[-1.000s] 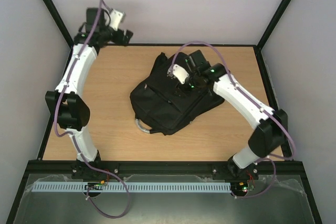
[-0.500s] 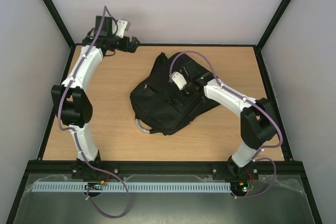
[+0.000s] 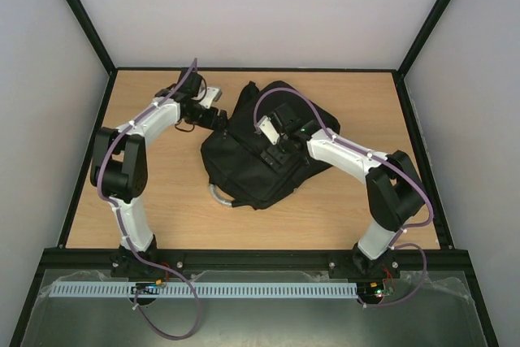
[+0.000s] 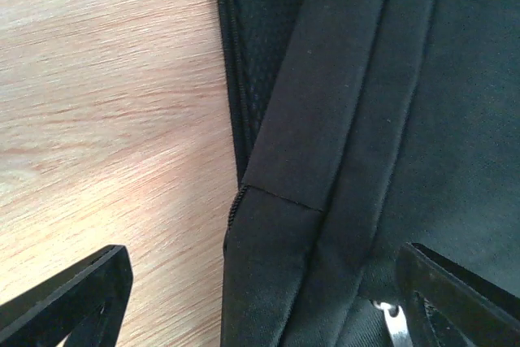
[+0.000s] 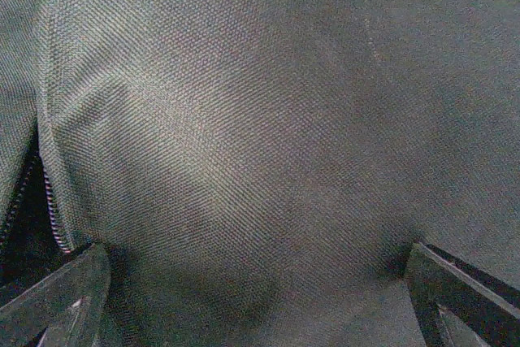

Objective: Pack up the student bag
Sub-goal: Adjust the student bag at the center of the board.

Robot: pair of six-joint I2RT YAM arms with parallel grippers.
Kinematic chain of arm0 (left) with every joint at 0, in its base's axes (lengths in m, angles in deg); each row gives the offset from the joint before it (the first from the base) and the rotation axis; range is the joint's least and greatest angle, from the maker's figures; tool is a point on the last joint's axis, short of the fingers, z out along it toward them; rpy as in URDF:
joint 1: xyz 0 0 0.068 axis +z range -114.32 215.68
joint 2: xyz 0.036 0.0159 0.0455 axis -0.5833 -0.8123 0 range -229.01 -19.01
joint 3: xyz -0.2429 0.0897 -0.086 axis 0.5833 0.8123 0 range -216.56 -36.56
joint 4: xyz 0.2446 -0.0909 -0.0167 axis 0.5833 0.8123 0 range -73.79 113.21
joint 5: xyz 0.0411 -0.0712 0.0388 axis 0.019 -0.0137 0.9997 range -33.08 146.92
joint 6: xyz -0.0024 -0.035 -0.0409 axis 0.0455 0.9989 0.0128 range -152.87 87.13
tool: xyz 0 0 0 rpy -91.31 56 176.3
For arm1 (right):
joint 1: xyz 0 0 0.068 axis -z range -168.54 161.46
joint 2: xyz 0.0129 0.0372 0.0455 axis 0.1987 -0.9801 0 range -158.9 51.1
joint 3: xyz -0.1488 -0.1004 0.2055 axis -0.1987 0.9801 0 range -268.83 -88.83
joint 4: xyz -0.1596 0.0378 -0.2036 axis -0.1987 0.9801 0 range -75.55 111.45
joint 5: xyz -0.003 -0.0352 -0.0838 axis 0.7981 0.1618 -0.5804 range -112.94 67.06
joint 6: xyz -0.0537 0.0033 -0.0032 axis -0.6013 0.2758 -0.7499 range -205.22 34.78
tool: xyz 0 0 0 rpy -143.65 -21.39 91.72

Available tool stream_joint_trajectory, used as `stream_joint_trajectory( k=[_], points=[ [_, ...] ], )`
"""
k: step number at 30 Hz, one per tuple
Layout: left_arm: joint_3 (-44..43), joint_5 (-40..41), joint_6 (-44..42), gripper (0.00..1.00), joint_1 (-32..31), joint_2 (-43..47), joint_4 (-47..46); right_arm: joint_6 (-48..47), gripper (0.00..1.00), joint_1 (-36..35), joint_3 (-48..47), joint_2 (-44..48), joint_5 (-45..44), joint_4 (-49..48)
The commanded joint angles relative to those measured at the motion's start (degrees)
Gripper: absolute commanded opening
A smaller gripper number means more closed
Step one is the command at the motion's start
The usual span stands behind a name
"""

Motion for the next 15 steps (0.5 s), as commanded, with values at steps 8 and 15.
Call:
stream_joint_trajectory(
  k=[8, 15],
  points=[
    [5.2, -21.8, -3.6, 0.70, 2.7, 1.6, 2.4, -2.9, 1.00, 1.9, 4.4, -0.5, -6.2, 1.6],
    [11.7, -28.7, -8.1, 0.49, 1.9, 4.0, 3.8, -4.5, 0.99, 6.4, 2.2, -2.3, -6.6, 1.2]
  ],
)
